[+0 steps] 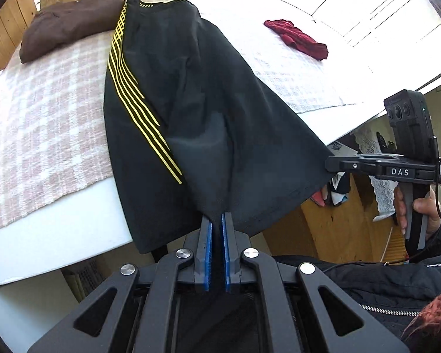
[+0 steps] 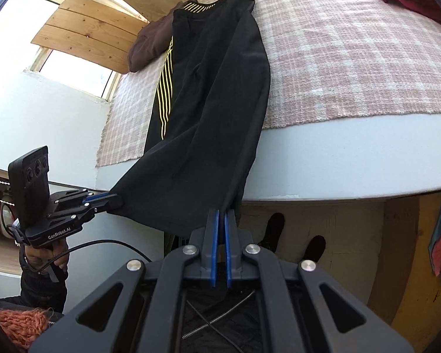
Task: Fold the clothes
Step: 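Lift the hems with both grippers and fold them onto the waistband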
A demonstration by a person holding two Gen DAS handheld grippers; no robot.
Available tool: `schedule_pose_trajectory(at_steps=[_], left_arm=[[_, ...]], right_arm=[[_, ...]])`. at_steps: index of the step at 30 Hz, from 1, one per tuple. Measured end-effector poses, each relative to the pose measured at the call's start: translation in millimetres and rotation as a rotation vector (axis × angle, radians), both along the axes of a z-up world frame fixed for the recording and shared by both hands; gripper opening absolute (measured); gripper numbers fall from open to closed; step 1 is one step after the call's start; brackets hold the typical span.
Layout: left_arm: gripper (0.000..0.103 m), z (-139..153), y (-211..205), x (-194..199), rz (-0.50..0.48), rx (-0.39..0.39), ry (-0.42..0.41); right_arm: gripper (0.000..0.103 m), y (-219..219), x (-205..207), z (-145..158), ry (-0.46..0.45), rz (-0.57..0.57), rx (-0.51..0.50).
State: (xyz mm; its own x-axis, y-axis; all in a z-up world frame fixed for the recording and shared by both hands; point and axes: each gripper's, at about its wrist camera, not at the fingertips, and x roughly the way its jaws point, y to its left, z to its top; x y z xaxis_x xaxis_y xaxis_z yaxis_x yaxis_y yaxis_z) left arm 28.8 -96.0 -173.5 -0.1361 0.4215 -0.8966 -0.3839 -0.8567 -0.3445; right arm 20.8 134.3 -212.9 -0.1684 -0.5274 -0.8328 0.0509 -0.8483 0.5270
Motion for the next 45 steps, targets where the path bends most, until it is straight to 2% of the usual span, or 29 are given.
schedule_pose_trajectory(at_steps=[3, 6, 7, 8, 10, 11, 13, 15, 18, 20, 23, 25, 26, 27, 28, 29, 33, 37, 41, 45], left_arm=[[0.006, -2, 7, 2, -0.011, 0.019, 0.008], [0.006, -12, 10, 2, -0.024, 0.045, -0.002], [0.006, -15, 7, 0, -0.022, 0.056, -0.007], [0.006, -19, 5, -3, -0.018, 0.069, -0.012], [0.006, -26, 3, -8, -0.009, 0.096, -0.023], [0.005, -28, 1, -12, -0.007, 0.105, -0.024], [0.006, -31, -4, -19, -0.005, 0.116, -0.020], [0.006, -35, -11, -26, 0.009, 0.116, -0.026], [0.006, -43, -21, -32, 0.062, 0.105, -0.040], [0.006, -48, -26, -33, 0.099, 0.104, -0.047], [0.005, -56, -29, -33, 0.146, 0.077, -0.044], [0.004, -60, -29, -31, 0.176, 0.068, -0.047], [0.003, -62, -28, -30, 0.191, 0.067, -0.050], [0.004, -63, -28, -29, 0.205, 0.066, -0.053], [0.004, -65, -28, -28, 0.216, 0.065, -0.055], [0.004, -65, -28, -26, 0.227, 0.062, -0.058], [0.004, -65, -29, -20, 0.257, 0.059, -0.062], [0.003, -56, -31, -13, 0.264, 0.041, -0.046], [0.004, -56, -41, -10, 0.280, 0.029, -0.049], [0.002, -67, -49, -6, 0.292, 0.014, -0.079]], right_arm=[[0.005, 6, -10, 19, 0.015, 0.019, 0.106], [0.007, 6, -46, 64, 0.119, 0.041, 0.266], [0.016, -1, -65, 79, 0.167, 0.061, 0.314], [0.033, -9, -87, 92, 0.217, 0.078, 0.352], [0.055, -30, -138, 106, 0.320, 0.103, 0.371], [0.056, -42, -167, 107, 0.346, 0.113, 0.371], [0.056, -68, -227, 97, 0.343, 0.135, 0.355], [0.056, -92, -278, 81, 0.302, 0.161, 0.322], [0.056, -129, -334, 50, 0.248, 0.193, 0.328], [0.056, -145, -355, 33, 0.229, 0.202, 0.357], [0.055, -153, -375, 19, 0.200, 0.184, 0.357], [0.055, -151, -383, 11, 0.169, 0.182, 0.320], [0.051, -150, -386, 8, 0.152, 0.182, 0.296], [0.045, -147, -389, 5, 0.134, 0.183, 0.261], [0.022, -145, -392, 2, 0.113, 0.185, 0.216], [0.010, -141, -393, 0, 0.100, 0.180, 0.184], [0.009, -123, -393, 2, 0.095, 0.146, 0.082], [0.008, -92, -390, 29, 0.149, 0.057, -0.037], [0.008, -84, -408, 46, 0.169, 0.015, -0.046], [0.008, -104, -435, 32, 0.138, 0.015, -0.014]])
